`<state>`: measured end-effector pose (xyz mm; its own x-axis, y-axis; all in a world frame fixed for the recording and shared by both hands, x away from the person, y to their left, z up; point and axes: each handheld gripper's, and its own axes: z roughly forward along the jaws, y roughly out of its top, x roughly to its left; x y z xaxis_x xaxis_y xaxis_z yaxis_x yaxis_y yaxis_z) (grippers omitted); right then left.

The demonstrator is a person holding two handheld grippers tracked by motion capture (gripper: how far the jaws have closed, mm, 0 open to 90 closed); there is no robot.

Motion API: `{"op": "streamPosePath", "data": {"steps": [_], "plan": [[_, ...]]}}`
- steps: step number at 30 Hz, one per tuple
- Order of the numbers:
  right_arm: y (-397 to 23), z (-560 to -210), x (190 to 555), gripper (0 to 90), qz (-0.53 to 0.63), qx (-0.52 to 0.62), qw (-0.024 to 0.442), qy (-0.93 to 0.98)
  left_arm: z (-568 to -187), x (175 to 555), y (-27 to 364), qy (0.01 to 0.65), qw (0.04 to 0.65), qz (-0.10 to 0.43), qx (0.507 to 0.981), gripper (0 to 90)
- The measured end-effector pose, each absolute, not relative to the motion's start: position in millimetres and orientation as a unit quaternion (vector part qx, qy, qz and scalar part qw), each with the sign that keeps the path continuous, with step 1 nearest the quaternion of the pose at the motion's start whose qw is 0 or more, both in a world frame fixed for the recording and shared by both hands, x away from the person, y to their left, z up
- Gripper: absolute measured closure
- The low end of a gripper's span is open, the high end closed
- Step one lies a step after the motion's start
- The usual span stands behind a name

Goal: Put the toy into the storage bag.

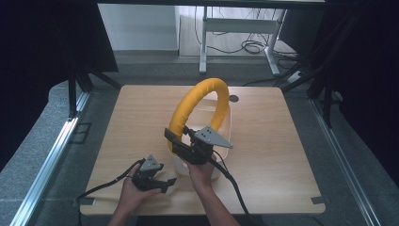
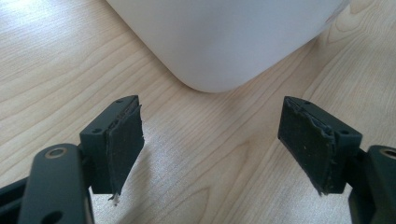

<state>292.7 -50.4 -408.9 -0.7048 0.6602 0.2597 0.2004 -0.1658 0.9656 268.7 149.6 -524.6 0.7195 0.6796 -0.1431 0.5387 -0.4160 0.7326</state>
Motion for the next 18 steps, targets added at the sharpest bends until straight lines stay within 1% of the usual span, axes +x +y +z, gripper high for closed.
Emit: {"op": "streamPosePath", "data": {"steps": [3, 6, 12, 13, 15, 18], "plan": [[-52, -408, 291, 45.1, 0.673, 0.347, 0.186, 0.626, -525, 269, 149, 0.364, 0.399, 0.088, 0.837, 22.3], [-55, -409, 293, 44.3, 0.672, 0.352, 0.177, 0.627, -525, 269, 149, 0.365, 0.399, 0.087, 0.837, 22.3], [-59, -409, 295, 40.0, 0.663, 0.351, 0.178, 0.637, -526, 269, 149, 0.364, 0.396, 0.085, 0.839, 22.0], [-60, -409, 295, 38.8, 0.661, 0.353, 0.178, 0.638, -526, 269, 148, 0.364, 0.396, 0.084, 0.839, 22.0], [-62, -409, 294, 33.2, 0.656, 0.355, 0.181, 0.641, -527, 269, 148, 0.364, 0.395, 0.083, 0.839, 21.8], [-63, -409, 295, 26.0, 0.651, 0.359, 0.172, 0.646, -527, 270, 148, 0.365, 0.395, 0.082, 0.839, 21.7]]}}
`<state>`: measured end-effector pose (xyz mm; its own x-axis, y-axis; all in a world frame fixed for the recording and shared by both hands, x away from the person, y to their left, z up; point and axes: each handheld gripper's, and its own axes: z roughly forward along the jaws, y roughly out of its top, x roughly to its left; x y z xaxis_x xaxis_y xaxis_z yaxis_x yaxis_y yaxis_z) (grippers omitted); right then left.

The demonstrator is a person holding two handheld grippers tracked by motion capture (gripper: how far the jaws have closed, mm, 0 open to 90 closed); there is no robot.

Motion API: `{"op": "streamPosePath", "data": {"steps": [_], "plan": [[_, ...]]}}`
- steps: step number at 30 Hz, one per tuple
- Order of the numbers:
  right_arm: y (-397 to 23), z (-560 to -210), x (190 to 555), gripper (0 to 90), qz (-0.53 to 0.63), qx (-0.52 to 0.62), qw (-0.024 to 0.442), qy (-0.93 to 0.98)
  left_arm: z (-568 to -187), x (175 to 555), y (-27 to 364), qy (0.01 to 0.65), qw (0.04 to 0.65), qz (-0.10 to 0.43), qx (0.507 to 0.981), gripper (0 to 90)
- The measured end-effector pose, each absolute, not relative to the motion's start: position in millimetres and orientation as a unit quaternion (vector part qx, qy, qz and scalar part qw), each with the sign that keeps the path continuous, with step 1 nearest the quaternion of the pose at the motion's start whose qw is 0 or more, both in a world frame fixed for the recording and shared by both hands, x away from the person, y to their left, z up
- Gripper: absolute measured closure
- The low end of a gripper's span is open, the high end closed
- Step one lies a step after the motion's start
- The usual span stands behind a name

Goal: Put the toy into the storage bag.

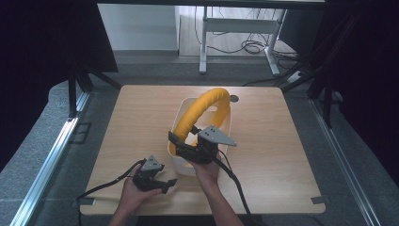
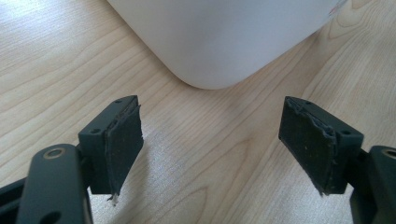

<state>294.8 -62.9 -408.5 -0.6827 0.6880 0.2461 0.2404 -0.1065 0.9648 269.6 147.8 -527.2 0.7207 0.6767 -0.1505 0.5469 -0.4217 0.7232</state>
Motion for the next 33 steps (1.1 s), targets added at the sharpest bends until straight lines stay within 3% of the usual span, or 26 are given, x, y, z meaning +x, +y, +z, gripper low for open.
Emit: {"op": "streamPosePath", "data": {"steps": [10, 22, 33], "plan": [[-74, -407, 293, 16.9, 0.644, 0.372, 0.166, 0.647, -526, 270, 149, 0.364, 0.396, 0.084, 0.839, 21.5], [-98, -400, 292, 14.9, 0.645, 0.354, 0.157, 0.659, -528, 273, 150, 0.366, 0.384, 0.088, 0.843, 21.5], [-131, -403, 274, 16.7, 0.615, 0.329, 0.186, 0.692, -522, 267, 161, 0.380, 0.401, 0.098, 0.828, 21.3]]}}
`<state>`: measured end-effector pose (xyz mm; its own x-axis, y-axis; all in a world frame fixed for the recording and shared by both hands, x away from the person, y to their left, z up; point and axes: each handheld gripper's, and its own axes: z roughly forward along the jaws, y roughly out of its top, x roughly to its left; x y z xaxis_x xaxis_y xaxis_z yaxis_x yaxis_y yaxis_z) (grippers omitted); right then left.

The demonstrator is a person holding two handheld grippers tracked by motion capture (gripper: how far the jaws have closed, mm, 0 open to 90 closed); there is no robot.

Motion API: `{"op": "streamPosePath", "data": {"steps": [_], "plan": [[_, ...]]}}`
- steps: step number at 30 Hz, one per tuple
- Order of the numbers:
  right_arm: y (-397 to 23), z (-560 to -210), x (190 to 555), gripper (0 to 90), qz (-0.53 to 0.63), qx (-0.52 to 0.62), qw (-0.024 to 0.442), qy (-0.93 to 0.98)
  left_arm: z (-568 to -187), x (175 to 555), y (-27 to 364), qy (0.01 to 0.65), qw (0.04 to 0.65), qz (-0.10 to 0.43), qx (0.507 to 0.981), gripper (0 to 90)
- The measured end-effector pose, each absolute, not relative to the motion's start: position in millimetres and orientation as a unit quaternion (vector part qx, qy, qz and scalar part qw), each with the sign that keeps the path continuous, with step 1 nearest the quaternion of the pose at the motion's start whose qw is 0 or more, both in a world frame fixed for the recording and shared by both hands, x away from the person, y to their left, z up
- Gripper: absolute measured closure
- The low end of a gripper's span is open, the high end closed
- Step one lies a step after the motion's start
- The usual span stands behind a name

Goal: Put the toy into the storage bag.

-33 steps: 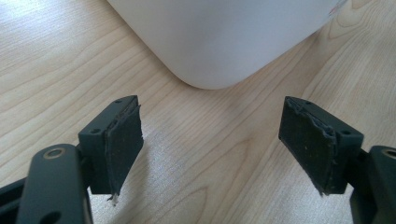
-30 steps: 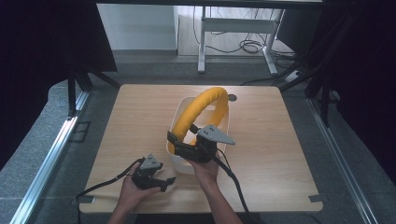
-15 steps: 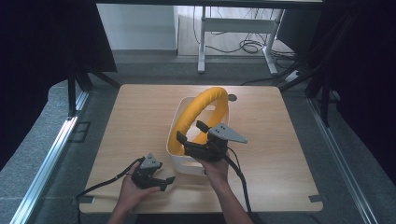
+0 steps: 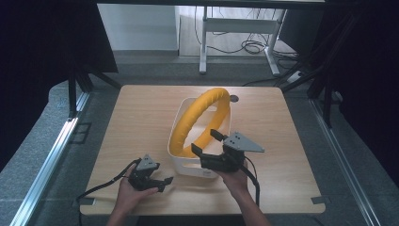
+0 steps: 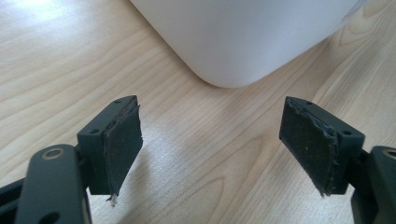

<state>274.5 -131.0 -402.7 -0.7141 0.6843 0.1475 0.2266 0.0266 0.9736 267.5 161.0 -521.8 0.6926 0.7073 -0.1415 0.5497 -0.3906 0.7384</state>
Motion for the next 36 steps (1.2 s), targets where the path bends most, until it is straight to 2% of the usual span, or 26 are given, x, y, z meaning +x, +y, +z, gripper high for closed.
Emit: {"op": "streamPosePath", "data": {"steps": [16, 27, 36], "plan": [[-227, -438, 286, 32.9, 0.587, 0.363, 0.220, 0.689, -523, 269, 164, 0.387, 0.401, 0.100, 0.824, 21.6], [-258, -458, 294, 34.9, 0.561, 0.400, 0.228, 0.688, -524, 270, 164, 0.384, 0.397, 0.100, 0.828, 21.7], [-256, -462, 293, 34.9, 0.553, 0.392, 0.230, 0.698, -525, 271, 164, 0.383, 0.395, 0.102, 0.829, 21.7]]}}
